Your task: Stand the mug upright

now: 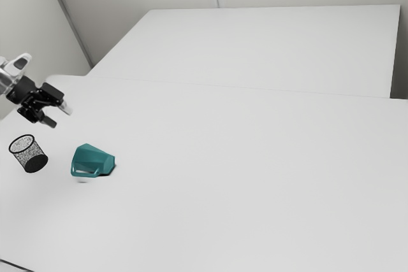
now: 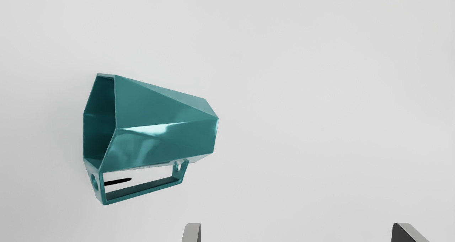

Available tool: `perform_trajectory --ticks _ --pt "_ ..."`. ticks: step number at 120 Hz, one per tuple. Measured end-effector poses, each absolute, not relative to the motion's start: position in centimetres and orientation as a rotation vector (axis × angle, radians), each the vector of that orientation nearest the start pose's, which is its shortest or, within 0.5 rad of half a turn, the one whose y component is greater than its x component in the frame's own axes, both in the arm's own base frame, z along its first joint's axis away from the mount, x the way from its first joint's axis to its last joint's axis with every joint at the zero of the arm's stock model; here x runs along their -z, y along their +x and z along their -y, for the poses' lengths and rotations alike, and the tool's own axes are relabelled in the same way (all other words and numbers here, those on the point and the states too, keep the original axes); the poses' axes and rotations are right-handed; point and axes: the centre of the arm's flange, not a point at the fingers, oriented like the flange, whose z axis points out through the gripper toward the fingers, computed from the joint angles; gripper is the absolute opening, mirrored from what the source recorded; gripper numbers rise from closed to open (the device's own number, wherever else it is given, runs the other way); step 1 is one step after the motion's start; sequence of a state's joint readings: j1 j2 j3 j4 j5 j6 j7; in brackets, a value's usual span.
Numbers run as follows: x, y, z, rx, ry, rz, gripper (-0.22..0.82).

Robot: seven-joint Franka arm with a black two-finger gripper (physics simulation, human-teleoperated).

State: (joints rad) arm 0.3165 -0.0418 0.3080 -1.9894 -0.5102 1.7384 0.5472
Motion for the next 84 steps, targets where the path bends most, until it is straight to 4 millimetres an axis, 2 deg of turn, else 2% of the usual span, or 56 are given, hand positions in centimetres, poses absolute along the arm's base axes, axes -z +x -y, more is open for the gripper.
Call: perform_trajectory --ticks 22,42,65,84 --pt "-44.0 44.4 -28.8 -0.234 2.511 -0.256 0.58" --pt "-41.6 44.1 -30.1 -0.306 2.488 -0.218 0.58" --pt "-38.7 44.9 -29.9 -0.309 2.469 -0.140 0.58" --pt "-37.0 44.2 -30.6 -0.272 2.434 -0.136 0.58"
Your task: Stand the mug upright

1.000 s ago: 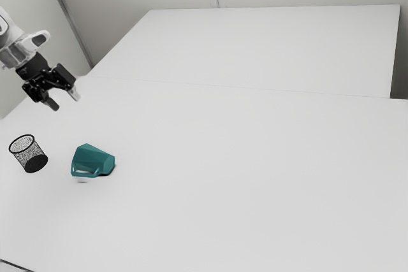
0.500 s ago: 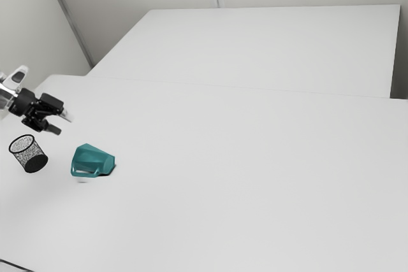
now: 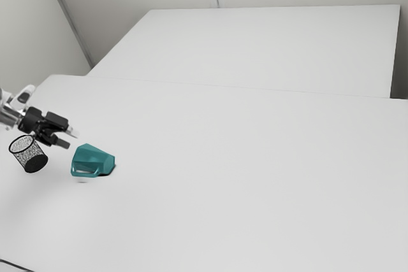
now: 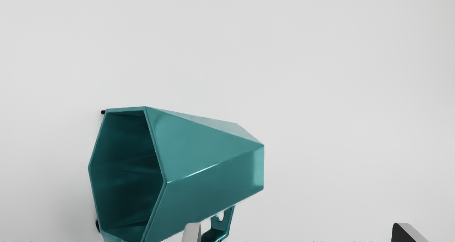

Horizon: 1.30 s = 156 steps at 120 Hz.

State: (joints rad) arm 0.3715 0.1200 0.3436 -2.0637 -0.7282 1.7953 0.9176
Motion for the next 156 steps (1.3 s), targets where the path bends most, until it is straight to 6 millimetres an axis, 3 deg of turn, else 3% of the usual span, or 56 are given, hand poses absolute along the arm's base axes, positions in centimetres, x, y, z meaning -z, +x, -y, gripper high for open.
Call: perform_trajectory --ticks 75,134,156 --pt "-32.0 46.8 -32.4 -0.191 2.436 -0.105 0.58" --pt "-28.5 46.5 -32.8 -0.284 2.297 -0.135 0.58" --pt "-28.2 46.8 -32.3 -0.310 2.272 -0.102 0.48"
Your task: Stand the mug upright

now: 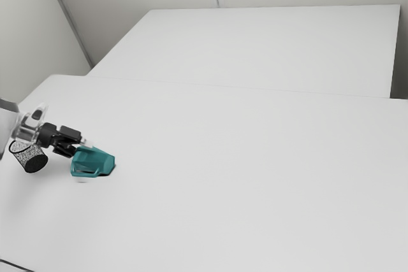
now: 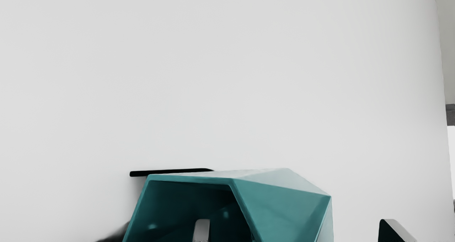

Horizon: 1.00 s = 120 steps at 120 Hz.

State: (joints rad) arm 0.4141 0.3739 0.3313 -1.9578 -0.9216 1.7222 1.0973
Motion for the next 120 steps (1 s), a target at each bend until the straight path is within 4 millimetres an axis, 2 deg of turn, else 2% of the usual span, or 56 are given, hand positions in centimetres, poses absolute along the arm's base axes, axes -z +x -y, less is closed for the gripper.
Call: perform_trajectory --ticks 40,67,100,108,120 --pt "-28.4 47.1 -31.9 -0.345 2.263 -0.055 0.05" --pt "-29.0 47.3 -31.8 -0.366 2.273 -0.027 -0.09" --pt "-32.8 47.8 -30.7 -0.430 2.285 0.050 -0.16" --pt "-34.3 48.3 -29.8 -0.447 2.291 0.090 -0.16" --pt "-37.5 49.3 -27.3 -0.459 2.312 0.192 -0.17"
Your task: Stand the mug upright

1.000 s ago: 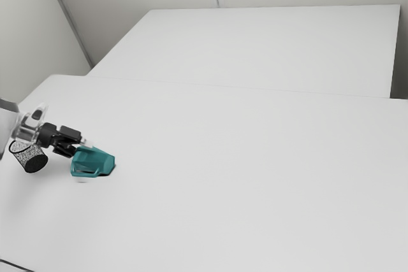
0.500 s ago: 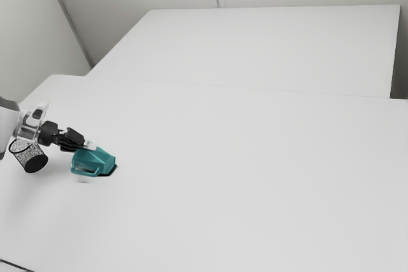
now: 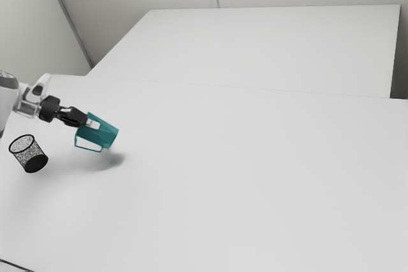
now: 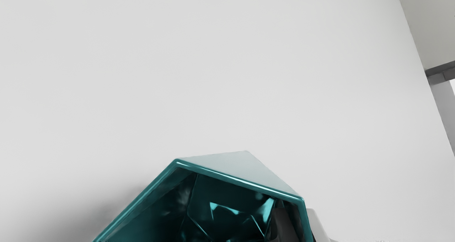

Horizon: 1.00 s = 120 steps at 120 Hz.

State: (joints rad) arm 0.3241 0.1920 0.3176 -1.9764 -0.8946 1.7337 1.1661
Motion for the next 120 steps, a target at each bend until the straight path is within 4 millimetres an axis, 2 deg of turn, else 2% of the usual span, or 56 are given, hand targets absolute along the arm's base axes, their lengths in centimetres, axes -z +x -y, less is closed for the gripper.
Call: perform_trajectory --ticks 13,63,82,100,120 --pt "-40.3 49.8 -24.9 -0.435 2.367 0.296 -0.17" --pt "-46.2 52.2 -14.9 -0.216 2.691 0.682 -0.18" --pt "-46.6 51.8 -11.0 -0.131 2.811 0.764 -0.18" --pt "-46.3 50.5 -9.9 -0.104 2.914 0.730 -0.18" --pt "-45.6 50.0 -7.0 -0.098 3.005 0.732 -0.18"
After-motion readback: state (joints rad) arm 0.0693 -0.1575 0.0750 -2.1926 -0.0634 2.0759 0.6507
